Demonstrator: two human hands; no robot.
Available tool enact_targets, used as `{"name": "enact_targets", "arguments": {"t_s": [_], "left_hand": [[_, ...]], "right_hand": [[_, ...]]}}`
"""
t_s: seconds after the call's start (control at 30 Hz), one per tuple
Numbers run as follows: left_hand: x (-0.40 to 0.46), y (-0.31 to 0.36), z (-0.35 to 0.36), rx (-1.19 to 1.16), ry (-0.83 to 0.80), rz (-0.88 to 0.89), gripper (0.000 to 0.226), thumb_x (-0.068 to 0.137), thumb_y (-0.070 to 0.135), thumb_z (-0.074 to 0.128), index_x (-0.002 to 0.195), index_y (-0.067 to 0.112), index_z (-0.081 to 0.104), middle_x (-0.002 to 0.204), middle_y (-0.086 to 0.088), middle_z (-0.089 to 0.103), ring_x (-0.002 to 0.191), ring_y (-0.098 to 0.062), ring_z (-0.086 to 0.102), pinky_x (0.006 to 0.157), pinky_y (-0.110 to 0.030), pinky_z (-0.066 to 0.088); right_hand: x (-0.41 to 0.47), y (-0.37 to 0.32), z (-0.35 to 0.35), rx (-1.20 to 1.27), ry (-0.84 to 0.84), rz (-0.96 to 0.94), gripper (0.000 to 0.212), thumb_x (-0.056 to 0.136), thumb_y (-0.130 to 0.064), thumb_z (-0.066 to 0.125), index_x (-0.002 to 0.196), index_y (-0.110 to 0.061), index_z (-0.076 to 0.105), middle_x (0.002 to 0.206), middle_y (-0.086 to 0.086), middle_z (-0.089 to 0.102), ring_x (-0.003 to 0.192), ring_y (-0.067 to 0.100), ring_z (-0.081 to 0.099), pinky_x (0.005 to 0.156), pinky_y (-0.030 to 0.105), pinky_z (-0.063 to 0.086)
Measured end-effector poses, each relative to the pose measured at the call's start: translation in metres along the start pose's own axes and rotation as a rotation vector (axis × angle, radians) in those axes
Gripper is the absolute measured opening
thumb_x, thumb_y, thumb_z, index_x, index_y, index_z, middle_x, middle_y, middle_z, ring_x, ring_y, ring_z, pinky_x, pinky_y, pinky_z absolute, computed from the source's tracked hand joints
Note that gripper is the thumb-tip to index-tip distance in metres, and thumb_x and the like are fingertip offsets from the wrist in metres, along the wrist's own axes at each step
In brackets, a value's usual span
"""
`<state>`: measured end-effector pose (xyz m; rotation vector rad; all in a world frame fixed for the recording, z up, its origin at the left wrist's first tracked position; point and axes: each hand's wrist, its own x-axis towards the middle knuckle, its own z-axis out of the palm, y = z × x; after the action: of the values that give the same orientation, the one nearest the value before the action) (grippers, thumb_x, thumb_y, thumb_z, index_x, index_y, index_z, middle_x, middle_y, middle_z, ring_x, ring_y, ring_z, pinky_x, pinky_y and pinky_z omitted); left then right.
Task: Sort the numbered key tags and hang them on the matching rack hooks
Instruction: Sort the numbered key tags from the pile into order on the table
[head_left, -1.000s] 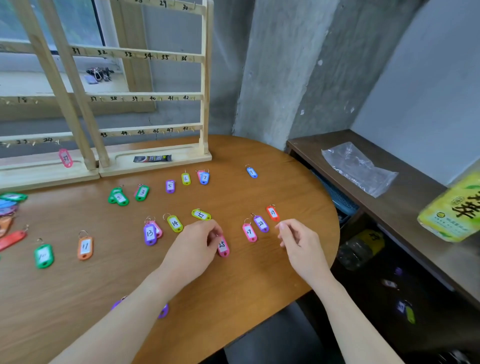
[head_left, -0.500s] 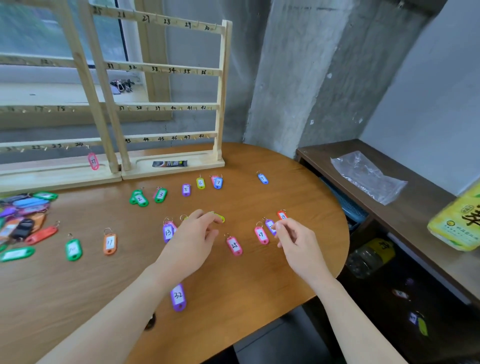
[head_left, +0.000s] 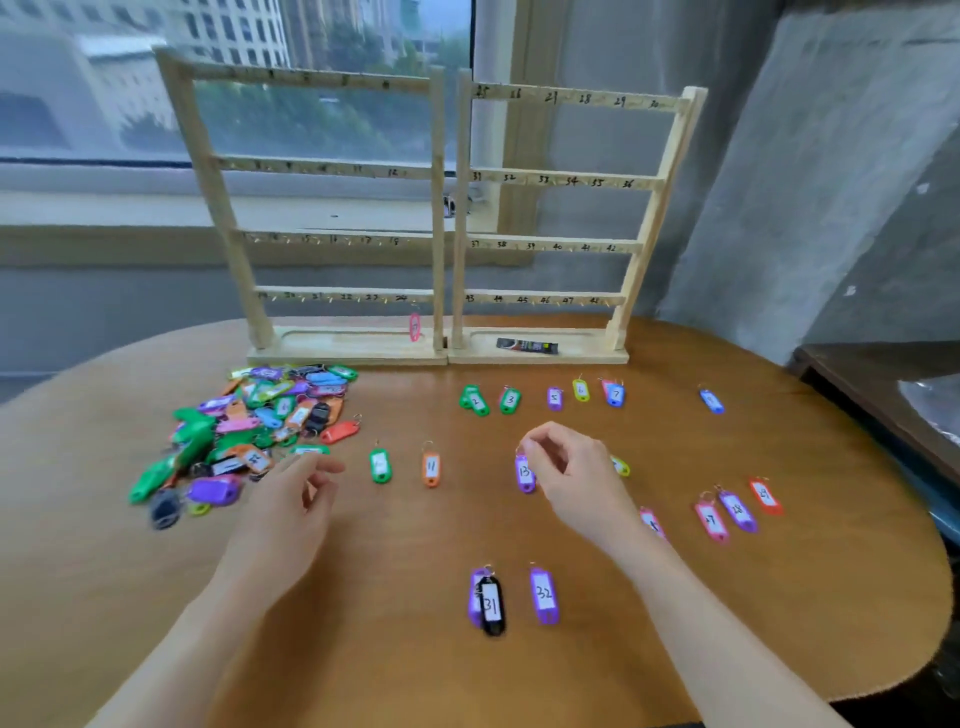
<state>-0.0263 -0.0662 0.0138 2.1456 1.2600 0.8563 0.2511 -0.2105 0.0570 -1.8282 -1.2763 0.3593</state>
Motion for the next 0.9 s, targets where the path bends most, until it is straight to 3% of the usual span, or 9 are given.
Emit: {"name": "enact_targets", "arguments": {"t_s": [0.13, 0.23, 0.3, 0.4, 0.47, 0.67, 0.9], "left_hand": [[-0.001, -0.037, -0.04, 0.003, 0.168, -0.11, 0.026, 0.09, -0.003, 0.065, 0.09, 0.023, 0.066, 0.08, 0.005, 0.06, 0.067, -0.006, 0.053, 0.062, -0.01, 0.038], [0.002, -0.051, -0.058, 0.017, 0.254, -0.149, 0.016, 0.088, -0.009, 0.067, 0.089, 0.007, 0.07, 0.074, 0.002, 0.058, 0.07, -0.002, 0.055, 0.064, -0.005, 0.038], [0.003, -0.061, -0.062, 0.054, 0.276, -0.148, 0.014, 0.085, -0.008, 0.069, 0.093, 0.002, 0.072, 0.076, 0.002, 0.057, 0.07, -0.007, 0.054, 0.067, -0.01, 0.038], [0.005, -0.073, -0.057, 0.152, 0.279, -0.181, 0.018, 0.085, 0.006, 0.075, 0.102, 0.011, 0.073, 0.091, -0.006, 0.063, 0.094, -0.029, 0.055, 0.083, -0.038, 0.046], [0.008, -0.076, -0.052, 0.222, 0.312, -0.16, 0.021, 0.083, 0.012, 0.078, 0.104, 0.014, 0.073, 0.096, -0.008, 0.064, 0.099, -0.032, 0.052, 0.087, -0.045, 0.046], [0.026, -0.076, -0.048, 0.295, 0.35, -0.197, 0.023, 0.086, 0.027, 0.076, 0.108, 0.021, 0.074, 0.103, -0.004, 0.062, 0.103, -0.029, 0.049, 0.088, -0.043, 0.036], [0.04, -0.082, -0.037, 0.337, 0.291, -0.185, 0.028, 0.08, 0.045, 0.08, 0.102, 0.029, 0.075, 0.094, 0.004, 0.054, 0.101, -0.025, 0.046, 0.087, -0.041, 0.03]], "right_hand": [[0.021, -0.028, 0.054, -0.054, -0.139, -0.048, 0.016, 0.098, -0.023, 0.06, 0.083, -0.023, 0.065, 0.06, -0.016, 0.058, 0.06, 0.003, 0.053, 0.061, 0.022, 0.041], [0.03, -0.047, 0.087, -0.123, -0.271, -0.096, 0.016, 0.097, -0.024, 0.059, 0.082, -0.027, 0.064, 0.068, -0.014, 0.06, 0.067, 0.002, 0.053, 0.069, 0.028, 0.044], [0.035, -0.061, 0.104, -0.173, -0.323, -0.138, 0.012, 0.096, -0.026, 0.058, 0.086, -0.027, 0.065, 0.077, -0.012, 0.063, 0.077, 0.011, 0.058, 0.076, 0.034, 0.047], [0.046, -0.077, 0.127, -0.258, -0.384, -0.193, 0.01, 0.096, -0.026, 0.057, 0.094, -0.023, 0.067, 0.085, -0.008, 0.065, 0.087, 0.019, 0.062, 0.083, 0.036, 0.047], [0.054, -0.084, 0.143, -0.333, -0.393, -0.211, 0.011, 0.096, -0.028, 0.055, 0.094, -0.025, 0.065, 0.086, -0.01, 0.063, 0.091, 0.022, 0.062, 0.087, 0.037, 0.047], [0.077, -0.096, 0.177, -0.494, -0.35, -0.222, 0.014, 0.099, -0.029, 0.053, 0.097, -0.02, 0.064, 0.097, -0.002, 0.07, 0.098, 0.023, 0.061, 0.093, 0.038, 0.041], [0.09, -0.107, 0.205, -0.651, -0.349, -0.312, 0.03, 0.098, -0.048, 0.057, 0.108, -0.02, 0.064, 0.11, 0.0, 0.068, 0.107, 0.025, 0.057, 0.092, 0.039, 0.036]]}}
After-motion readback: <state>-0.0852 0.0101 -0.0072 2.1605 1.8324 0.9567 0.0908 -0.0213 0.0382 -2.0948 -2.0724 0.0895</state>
